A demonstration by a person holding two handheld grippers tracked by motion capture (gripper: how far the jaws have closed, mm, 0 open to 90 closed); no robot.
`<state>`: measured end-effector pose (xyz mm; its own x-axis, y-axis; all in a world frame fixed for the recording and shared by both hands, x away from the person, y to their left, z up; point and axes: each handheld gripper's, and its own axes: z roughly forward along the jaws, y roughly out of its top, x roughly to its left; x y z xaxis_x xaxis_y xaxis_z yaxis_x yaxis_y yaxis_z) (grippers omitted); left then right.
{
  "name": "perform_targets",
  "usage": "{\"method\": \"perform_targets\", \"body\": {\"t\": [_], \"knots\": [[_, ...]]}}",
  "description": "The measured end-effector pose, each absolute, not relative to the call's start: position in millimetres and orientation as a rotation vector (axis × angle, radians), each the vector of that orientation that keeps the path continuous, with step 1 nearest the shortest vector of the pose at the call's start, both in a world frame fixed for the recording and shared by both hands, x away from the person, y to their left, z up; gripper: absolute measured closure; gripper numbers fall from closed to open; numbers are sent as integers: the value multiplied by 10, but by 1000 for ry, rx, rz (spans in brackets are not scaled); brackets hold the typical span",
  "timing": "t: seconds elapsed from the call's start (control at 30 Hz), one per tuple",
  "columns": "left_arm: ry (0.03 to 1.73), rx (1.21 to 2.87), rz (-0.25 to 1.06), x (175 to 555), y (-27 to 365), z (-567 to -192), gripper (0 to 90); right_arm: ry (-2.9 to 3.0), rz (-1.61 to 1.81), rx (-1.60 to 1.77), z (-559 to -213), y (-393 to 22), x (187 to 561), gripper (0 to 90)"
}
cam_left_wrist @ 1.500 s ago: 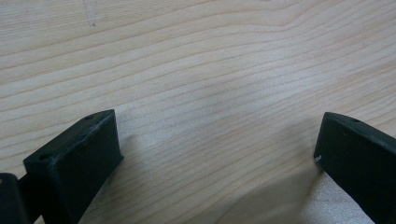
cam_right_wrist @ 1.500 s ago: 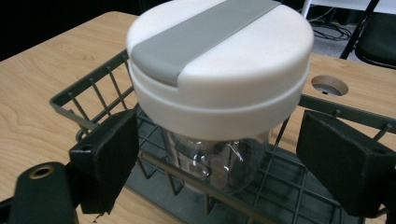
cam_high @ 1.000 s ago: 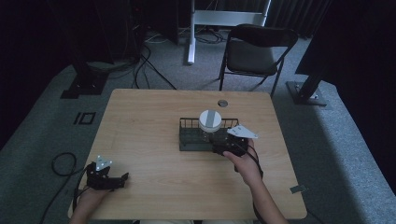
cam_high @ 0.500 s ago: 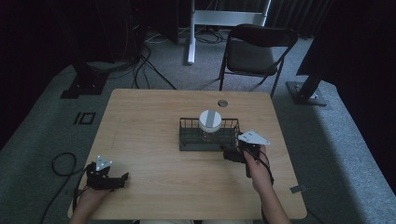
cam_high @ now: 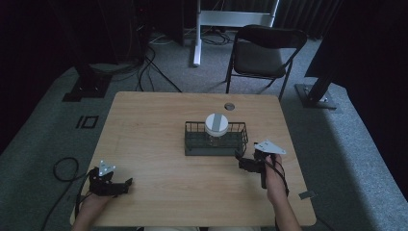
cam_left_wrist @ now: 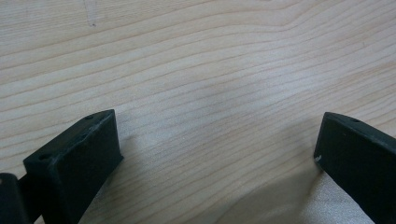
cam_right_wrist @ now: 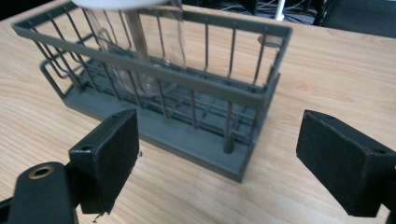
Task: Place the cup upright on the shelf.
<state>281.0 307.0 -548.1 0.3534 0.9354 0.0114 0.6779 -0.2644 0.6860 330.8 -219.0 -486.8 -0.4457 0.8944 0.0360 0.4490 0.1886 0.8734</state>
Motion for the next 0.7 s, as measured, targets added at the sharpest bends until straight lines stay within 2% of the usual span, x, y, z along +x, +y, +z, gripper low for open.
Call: {"method": "perform_targets", "body": {"t": [0.7], "knots": [[1398, 2032, 568, 2810, 3070, -5481, 5, 1994, 1111, 1328, -5175, -2502, 3283, 132]]}}
